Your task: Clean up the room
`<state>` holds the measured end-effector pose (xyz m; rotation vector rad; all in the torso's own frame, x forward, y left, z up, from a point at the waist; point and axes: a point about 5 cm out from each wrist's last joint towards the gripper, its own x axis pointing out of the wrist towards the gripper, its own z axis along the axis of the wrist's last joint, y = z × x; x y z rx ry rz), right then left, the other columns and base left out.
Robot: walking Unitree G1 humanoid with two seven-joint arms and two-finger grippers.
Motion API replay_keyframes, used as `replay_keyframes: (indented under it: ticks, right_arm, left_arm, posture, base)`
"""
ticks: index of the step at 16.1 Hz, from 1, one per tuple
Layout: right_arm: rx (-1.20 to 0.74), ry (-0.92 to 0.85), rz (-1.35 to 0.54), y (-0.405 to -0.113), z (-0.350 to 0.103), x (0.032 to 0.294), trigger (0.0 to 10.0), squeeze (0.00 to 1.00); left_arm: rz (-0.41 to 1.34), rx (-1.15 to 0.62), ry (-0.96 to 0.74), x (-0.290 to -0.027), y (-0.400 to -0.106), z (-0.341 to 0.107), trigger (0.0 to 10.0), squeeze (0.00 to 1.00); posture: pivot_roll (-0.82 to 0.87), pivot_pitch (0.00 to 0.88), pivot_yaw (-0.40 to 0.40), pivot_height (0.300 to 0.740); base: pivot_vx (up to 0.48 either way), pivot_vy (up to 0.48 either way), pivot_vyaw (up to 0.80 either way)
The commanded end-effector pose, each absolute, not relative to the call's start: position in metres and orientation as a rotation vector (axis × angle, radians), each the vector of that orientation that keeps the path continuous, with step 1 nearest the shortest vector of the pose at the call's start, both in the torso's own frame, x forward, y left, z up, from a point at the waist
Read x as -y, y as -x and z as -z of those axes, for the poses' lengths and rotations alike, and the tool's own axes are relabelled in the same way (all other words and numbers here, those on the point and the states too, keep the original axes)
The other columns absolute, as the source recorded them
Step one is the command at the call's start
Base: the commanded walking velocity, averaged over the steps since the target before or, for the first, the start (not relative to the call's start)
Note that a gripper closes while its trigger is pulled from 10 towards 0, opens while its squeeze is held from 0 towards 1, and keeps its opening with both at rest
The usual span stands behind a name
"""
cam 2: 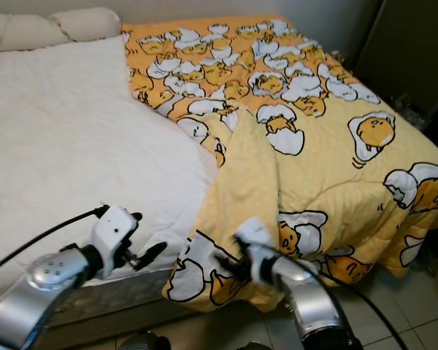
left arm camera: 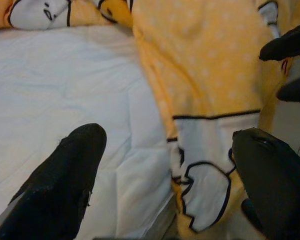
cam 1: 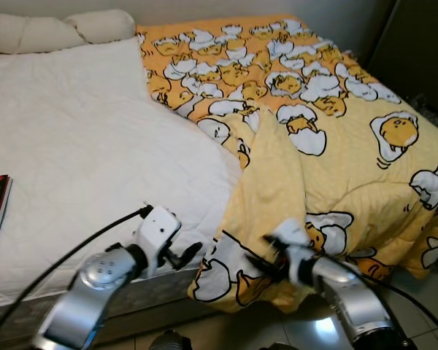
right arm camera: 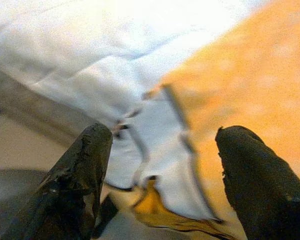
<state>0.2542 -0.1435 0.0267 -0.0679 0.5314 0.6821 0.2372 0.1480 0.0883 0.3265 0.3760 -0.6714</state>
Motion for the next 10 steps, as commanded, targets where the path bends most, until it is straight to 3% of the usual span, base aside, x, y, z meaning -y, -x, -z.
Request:
replay_keyframes:
  ticks: [1, 2, 3, 4, 8, 10]
  right_arm:
    - [-0.498, 0.058, -0.549, -0.261, -0.032, 0.154, 10.0, 1.0]
    - [-0.473, 0.066, -0.468, -0.264, -0.033, 0.159, 10.0, 1.0]
    - [-0.445, 0.085, -0.303, -0.266, -0.036, 0.167, 10.0, 0.6]
    - [-0.423, 0.099, -0.267, -0.266, -0.038, 0.168, 10.0, 0.0]
    - [-0.292, 0.056, -0.056, -0.263, -0.05, 0.172, 10.0, 0.0]
    - [-0.281, 0.007, -0.045, -0.26, -0.051, 0.169, 10.0, 0.0]
  left_arm:
    - [0.649, -0.356, -0.309, -0.146, -0.241, -0.09, 10.0, 0.27]
    - [0.629, -0.34, -0.277, -0.144, -0.243, -0.09, 10.0, 0.27]
    - [0.555, -0.297, -0.211, -0.143, -0.248, -0.092, 10.0, 0.26]
    - [0.503, -0.274, -0.199, -0.144, -0.252, -0.094, 10.0, 0.25]
    - [0.387, -0.225, -0.17, -0.147, -0.255, -0.097, 10.0, 0.26]
    - [0.377, -0.222, -0.177, -0.148, -0.256, -0.097, 10.0, 0.26]
  posture:
    - [-0.09, 0.0, 0.043, 0.74]
    - [-0.1, 0.0, 0.044, 0.74]
    - [-0.11, 0.0, 0.05, 0.74]
    - [-0.11, 0.0, 0.052, 0.74]
    - [-0.12, 0.0, 0.061, 0.74]
    - [-0.12, 0.0, 0.059, 0.74]
  base:
    - [0.0, 0.0, 0.0]
    - [0.0, 0.0, 0.0]
    - [0.0, 0.0, 0.0]
    - [0.0, 0.0, 0.0]
    - [0.0, 0.0, 0.0]
    - [0.0, 0.379, -0.67]
